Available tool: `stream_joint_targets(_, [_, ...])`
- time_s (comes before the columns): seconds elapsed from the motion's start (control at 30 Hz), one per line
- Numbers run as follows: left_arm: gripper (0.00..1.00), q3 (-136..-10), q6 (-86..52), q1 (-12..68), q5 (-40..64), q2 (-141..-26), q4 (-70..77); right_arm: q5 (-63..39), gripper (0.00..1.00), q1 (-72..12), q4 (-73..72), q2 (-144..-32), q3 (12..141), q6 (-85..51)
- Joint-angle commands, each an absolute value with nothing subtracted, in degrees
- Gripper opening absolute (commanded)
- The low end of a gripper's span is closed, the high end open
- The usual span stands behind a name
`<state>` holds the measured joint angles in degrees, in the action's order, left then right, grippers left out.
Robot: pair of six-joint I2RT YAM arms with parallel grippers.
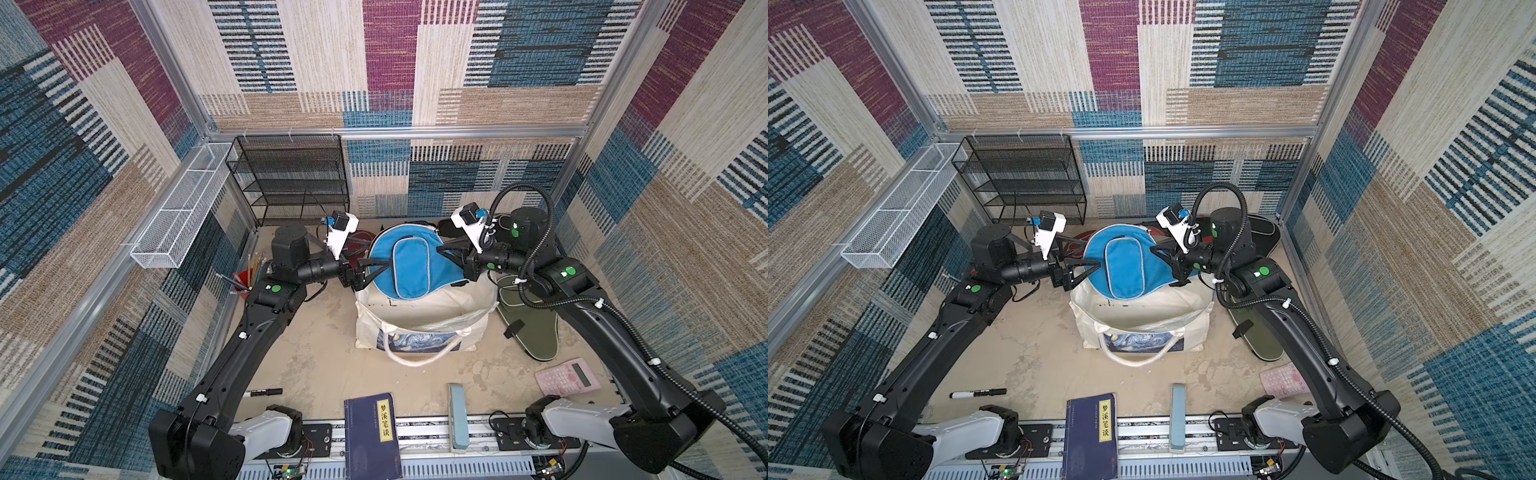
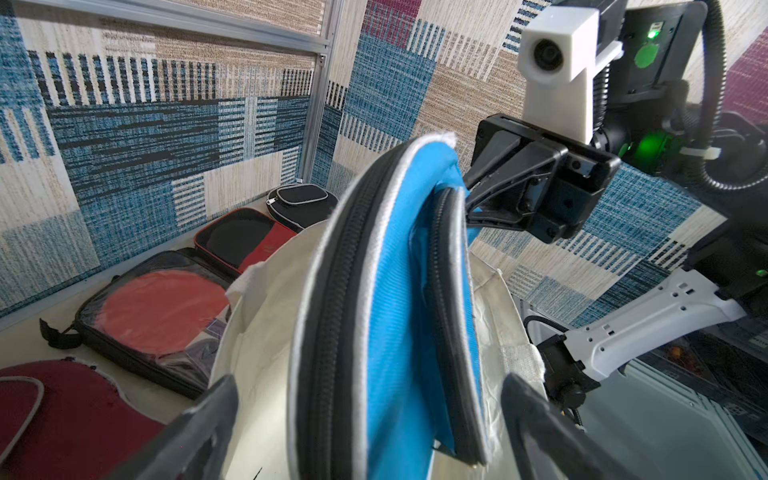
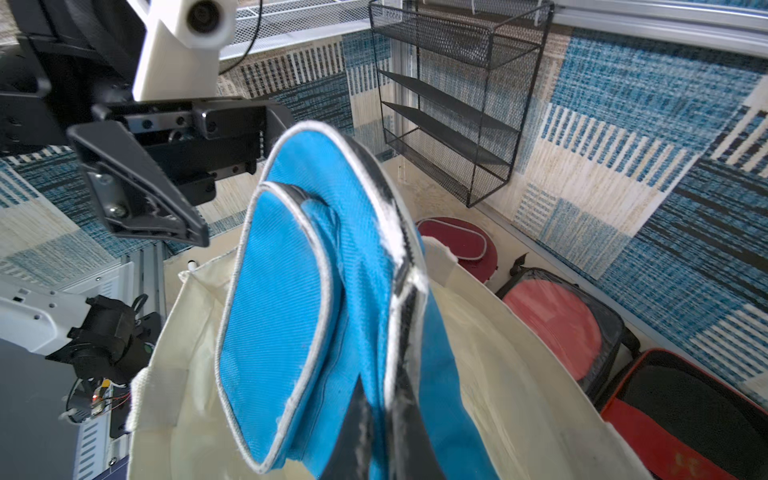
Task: Remove the ping pong set from the canvas bag
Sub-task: Pick up the ping pong set from the canvas bag.
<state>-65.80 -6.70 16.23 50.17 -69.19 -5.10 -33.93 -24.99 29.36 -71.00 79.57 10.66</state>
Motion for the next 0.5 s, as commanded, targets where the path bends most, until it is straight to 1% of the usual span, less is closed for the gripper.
stream_joint_targets(0.0, [0.77,-65.9,-10.2,16.2,52.9,-69.9,-0.7,-39.4,0.00,-25.0,22.2,-70.9,80.0,8.6])
stream_joint_targets(0.07, [0.42,-65.7,-11.8,16.3,54.6,-70.5,1.2,-40.5,0.00,-24.9,21.3,-70.8,79.8,8.0])
stream_joint_targets(0.13, [0.12,-64.9,-13.9,16.2,56.4,-70.8,4.3,-41.5,0.00,-24.9,21.0,-70.7,79.6,7.7])
stream_joint_targets(0.17, [0.02,-64.3,-14.9,16.2,57.0,-71.0,6.1,-41.9,0.00,-24.9,21.0,-70.8,79.6,7.8])
stream_joint_targets(0.2, [0.00,-64.0,-15.7,16.2,57.6,-71.1,7.5,-42.1,0.00,-25.0,21.1,-70.7,79.6,8.0])
stream_joint_targets(0.27, [0.00,-64.0,-15.7,16.2,58.6,-71.2,8.2,-42.2,0.00,-24.9,22.8,-70.6,79.6,10.0])
stream_joint_targets(0.3, [0.00,-64.3,-15.3,16.1,59.3,-71.3,7.9,-42.0,0.07,-24.8,24.7,-70.7,79.9,12.4])
stream_joint_targets(0.33, [0.00,-64.8,-14.2,16.1,59.9,-71.4,6.8,-41.8,0.28,-24.6,27.0,-70.6,80.1,15.2])
stream_joint_targets(0.37, [0.00,-65.7,-12.3,16.1,60.7,-71.5,4.7,-41.4,0.60,-23.9,29.5,-70.5,80.4,18.6])
stream_joint_targets(0.4, [0.00,-66.6,-10.4,16.2,61.5,-71.6,2.6,-41.3,0.86,-23.1,31.4,-70.4,80.8,21.2])
stream_joint_targets(0.43, [0.00,-67.6,-8.3,16.1,62.5,-71.8,0.3,-41.7,1.00,-22.3,33.1,-70.3,81.3,23.3])
stream_joint_targets(0.47, [0.00,-69.0,-6.0,16.1,63.5,-72.3,-3.2,-42.4,0.99,-21.7,35.0,-70.3,82.2,25.8])
